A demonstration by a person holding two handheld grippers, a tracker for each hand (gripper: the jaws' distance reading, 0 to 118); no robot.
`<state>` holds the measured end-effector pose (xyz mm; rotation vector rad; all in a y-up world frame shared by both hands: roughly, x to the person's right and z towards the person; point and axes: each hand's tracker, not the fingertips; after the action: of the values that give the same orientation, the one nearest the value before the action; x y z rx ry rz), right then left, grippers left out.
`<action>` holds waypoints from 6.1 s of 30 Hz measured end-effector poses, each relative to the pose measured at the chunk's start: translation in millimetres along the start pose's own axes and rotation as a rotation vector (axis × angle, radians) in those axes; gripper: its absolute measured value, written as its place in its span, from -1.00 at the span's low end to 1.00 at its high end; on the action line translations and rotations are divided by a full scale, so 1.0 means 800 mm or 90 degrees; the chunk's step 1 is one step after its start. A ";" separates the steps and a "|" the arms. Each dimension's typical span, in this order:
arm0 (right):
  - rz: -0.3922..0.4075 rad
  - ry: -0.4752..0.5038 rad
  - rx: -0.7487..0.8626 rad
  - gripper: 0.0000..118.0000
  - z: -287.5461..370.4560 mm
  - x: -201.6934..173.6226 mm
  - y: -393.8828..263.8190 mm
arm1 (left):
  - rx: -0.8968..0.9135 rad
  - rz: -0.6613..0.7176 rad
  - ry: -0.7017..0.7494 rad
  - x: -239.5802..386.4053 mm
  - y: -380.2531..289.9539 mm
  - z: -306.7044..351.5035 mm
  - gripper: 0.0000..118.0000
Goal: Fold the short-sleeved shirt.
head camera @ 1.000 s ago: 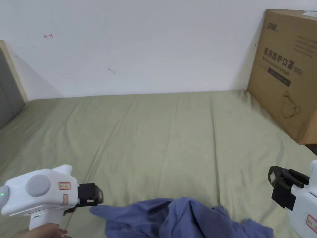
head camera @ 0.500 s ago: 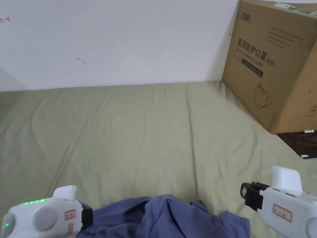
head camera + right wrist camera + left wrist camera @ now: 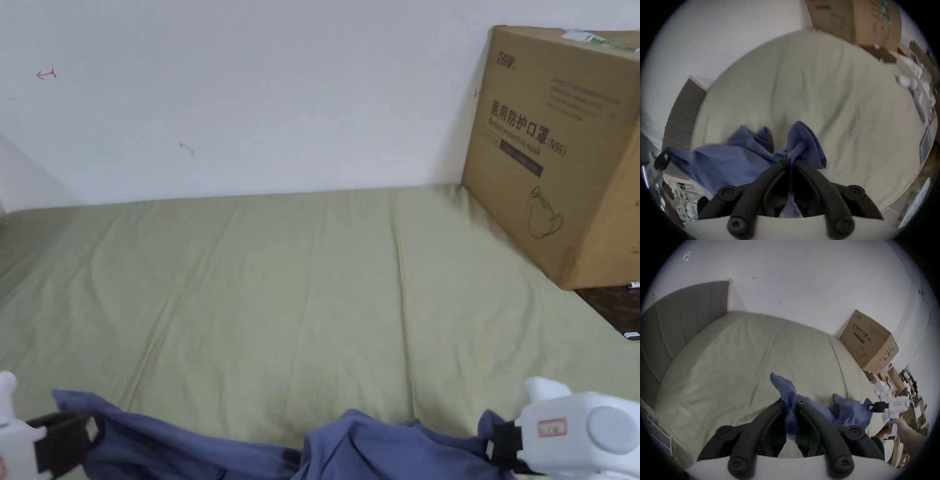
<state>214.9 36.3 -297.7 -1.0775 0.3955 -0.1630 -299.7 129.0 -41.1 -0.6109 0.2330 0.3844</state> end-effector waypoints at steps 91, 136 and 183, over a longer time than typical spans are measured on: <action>0.044 0.205 0.221 -1.00 0.115 -0.116 -0.057 | -0.198 0.198 0.127 -0.178 -0.095 0.009 -1.00; 0.322 -0.039 -0.178 -0.36 -0.259 -0.171 0.149 | -0.029 0.075 0.112 -0.112 -0.109 0.005 -0.98; 0.191 -0.043 0.551 -1.00 0.335 -0.228 0.526 | 0.304 0.013 0.001 0.055 0.498 -0.015 -0.98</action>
<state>126.8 513.0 -515.0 -0.1663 0.3661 -0.0189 -427.1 433.8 -268.7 -0.1391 0.3211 0.3322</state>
